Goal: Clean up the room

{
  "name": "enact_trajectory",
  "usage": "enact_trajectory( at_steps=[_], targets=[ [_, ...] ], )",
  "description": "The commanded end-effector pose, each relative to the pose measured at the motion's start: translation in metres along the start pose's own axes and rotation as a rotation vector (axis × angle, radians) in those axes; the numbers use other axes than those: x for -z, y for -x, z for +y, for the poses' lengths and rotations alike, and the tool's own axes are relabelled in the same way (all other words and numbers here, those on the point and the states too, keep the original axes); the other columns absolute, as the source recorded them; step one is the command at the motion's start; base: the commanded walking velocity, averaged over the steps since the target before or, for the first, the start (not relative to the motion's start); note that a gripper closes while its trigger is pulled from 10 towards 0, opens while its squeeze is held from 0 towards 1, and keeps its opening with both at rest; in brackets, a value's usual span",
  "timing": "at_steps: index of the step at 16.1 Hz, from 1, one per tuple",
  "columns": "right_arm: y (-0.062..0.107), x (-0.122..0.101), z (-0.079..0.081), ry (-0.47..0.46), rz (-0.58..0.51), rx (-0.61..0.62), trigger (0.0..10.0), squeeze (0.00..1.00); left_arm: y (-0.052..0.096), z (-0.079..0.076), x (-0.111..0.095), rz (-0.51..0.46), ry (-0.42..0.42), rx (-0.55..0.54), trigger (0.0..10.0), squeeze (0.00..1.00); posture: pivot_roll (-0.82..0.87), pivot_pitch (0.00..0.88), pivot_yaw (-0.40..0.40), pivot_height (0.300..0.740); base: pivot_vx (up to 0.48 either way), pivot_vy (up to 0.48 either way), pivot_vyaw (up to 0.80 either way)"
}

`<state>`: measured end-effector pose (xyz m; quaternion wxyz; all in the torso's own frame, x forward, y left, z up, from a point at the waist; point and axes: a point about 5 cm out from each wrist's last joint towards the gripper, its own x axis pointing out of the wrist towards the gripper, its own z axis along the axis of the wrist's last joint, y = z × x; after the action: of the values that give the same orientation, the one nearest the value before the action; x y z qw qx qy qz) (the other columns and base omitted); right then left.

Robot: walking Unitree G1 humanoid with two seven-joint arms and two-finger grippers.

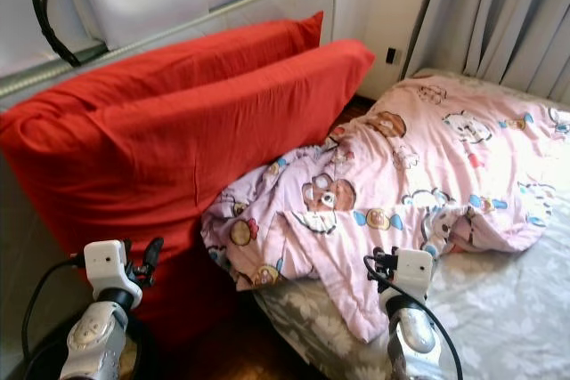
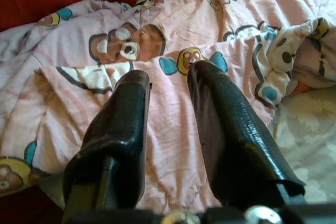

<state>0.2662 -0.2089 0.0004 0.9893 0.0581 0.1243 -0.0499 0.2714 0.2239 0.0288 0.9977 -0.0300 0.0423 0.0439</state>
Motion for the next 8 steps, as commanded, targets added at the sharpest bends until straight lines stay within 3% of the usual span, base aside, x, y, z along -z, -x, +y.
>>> enact_trajectory(
  at_steps=[1, 8],
  targets=[
    [-0.0018, -0.0043, 0.0001, -0.006, -0.016, 0.000, 10.0, 0.00, 0.0008, 0.0038, -0.0010, 0.003, 0.001, -0.009, 10.0, 0.00, -0.08, 0.000, 0.022, 0.666, 0.000, 0.000, 0.00],
    [-0.0011, 0.0000, 0.0046, -0.008, 0.008, -0.024, 10.0, 0.00, 0.0026, 0.0033, 0.0004, 0.016, 0.000, 0.001, 10.0, 0.00, -0.07, 0.000, 0.025, 0.666, 0.000, 0.000, 0.00]
  ],
)
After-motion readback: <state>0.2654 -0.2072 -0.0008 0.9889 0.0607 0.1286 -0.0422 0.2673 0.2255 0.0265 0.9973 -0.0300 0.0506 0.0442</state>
